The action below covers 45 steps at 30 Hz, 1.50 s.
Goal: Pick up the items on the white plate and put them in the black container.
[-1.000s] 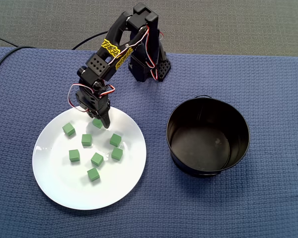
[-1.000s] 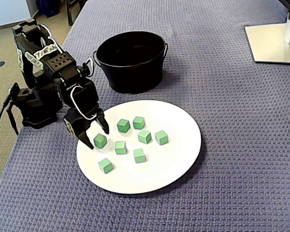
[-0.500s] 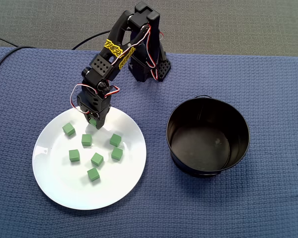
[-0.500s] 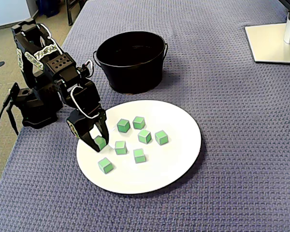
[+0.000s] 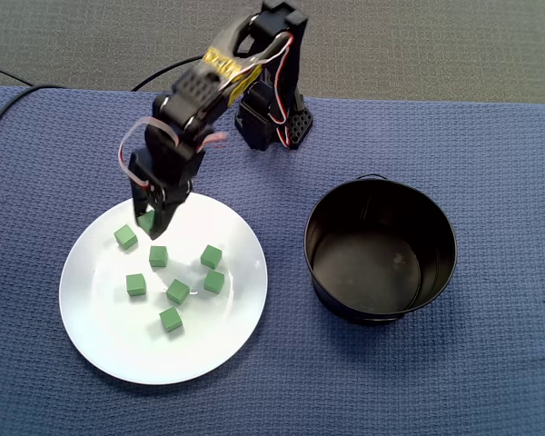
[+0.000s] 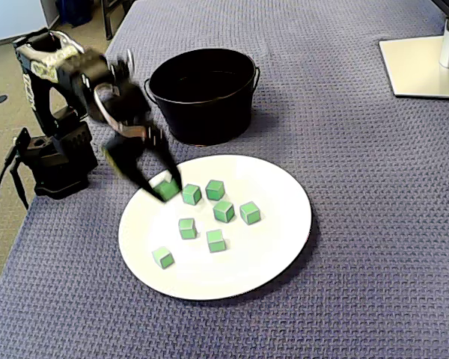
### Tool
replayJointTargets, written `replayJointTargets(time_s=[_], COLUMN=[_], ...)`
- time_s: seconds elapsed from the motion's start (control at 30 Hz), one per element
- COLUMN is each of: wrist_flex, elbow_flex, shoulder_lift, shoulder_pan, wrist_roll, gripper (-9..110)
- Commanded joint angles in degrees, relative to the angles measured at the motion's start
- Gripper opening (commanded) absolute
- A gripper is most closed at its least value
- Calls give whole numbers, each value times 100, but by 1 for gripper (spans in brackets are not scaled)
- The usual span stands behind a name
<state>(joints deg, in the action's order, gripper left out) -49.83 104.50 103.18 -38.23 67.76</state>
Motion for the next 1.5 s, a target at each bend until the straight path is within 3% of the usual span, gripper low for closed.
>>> replayJointTargets(time_s=[0.0,0.13,0.33,0.47,0.73,0.93,1.23,1.37,1.47], wrist_flex=[-264,-501,475,1134,1028,1380,1881,2109,1995], elbow_flex=[-1090,-1846,-1907,-1406,527,1573,1837,2109,2153], shoulder_lift=[940,1415,2136,2540,2804,2048,712,562,580], shoulder_pan=[519,1301,3041,4474,6855,7031,6829,6732,6662], wrist_roll=[-527,-1037,-1767,-2021,-2795,-3779,-3955,-3902,-3885], gripper=[0,0,0,0,0,0,0,8,23])
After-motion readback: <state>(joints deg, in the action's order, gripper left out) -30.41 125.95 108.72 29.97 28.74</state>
